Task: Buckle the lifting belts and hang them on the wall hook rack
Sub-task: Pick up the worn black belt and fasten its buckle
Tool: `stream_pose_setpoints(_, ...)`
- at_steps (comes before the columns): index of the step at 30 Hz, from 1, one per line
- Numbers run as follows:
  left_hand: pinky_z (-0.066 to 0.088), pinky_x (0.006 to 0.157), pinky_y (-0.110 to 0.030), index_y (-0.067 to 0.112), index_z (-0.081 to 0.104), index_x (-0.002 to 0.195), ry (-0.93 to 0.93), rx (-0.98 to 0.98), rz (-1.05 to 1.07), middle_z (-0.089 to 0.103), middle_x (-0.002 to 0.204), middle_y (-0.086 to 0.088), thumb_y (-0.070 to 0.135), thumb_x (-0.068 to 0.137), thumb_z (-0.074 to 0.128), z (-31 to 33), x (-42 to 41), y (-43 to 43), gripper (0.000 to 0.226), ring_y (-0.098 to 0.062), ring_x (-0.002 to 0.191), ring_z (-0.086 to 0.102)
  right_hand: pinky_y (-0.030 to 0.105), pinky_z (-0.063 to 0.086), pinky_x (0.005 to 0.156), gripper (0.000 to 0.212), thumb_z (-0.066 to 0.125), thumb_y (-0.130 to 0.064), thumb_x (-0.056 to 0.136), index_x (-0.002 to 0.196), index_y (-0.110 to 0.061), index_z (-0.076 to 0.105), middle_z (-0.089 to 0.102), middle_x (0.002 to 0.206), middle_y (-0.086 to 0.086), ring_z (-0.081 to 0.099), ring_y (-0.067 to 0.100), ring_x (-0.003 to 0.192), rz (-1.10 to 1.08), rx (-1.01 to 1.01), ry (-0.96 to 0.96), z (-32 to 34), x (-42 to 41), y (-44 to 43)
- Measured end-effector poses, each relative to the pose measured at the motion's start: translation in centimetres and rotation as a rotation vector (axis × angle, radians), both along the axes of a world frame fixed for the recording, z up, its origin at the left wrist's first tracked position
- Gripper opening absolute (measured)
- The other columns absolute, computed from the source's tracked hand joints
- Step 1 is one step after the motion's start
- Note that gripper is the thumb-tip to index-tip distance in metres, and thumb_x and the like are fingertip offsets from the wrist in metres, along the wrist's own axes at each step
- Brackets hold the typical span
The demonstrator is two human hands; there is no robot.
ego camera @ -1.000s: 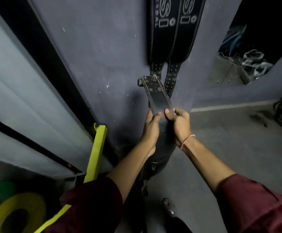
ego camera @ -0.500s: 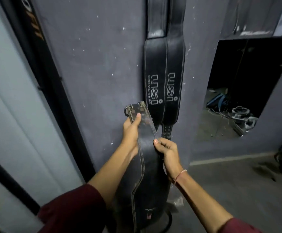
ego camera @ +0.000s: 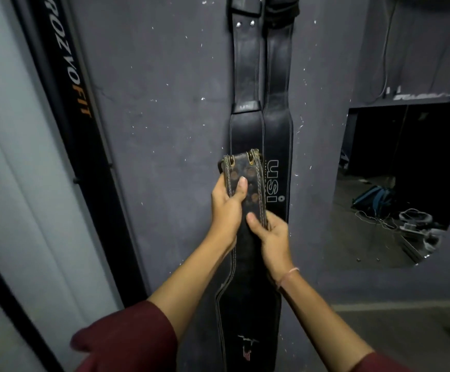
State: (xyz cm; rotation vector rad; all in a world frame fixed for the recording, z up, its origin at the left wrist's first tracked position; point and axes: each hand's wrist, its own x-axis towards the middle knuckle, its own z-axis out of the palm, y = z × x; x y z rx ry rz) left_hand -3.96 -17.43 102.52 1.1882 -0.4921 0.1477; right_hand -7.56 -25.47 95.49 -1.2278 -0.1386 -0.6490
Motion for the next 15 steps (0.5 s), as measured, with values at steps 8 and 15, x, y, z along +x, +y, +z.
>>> stream_pose_setpoints(8,0.048,0.100,-0.051,-0.007,0.057,0.121,0.016,-0.012,-0.036,0.068,0.109,-0.018,0.006,0.100,0.051,1.7,0.0,-1.4,0.026,-0.030,0.100,0.064,0.037,0.052,0.073,0.015,0.062,-0.009,0.094,0.087,0.003,0.067,0.068,0.083,0.012,0.061,0.021,0.078,-0.032,0.020,-0.027,1.6,0.1,-1.6)
stream_pose_setpoints(15,0.054,0.085,-0.041,-0.009,0.059,0.117,0.025,-0.052,0.018,0.068,0.104,-0.021,0.003,0.099,0.051,3.3,0.7,0.2,0.024,-0.030,0.089,0.066,0.027,0.056,0.088,0.024,0.062,0.004,0.090,0.106,-0.011,0.073,0.077,0.103,0.004,0.070,0.019,0.100,0.081,-0.096,0.063,-2.1,-1.7,0.0)
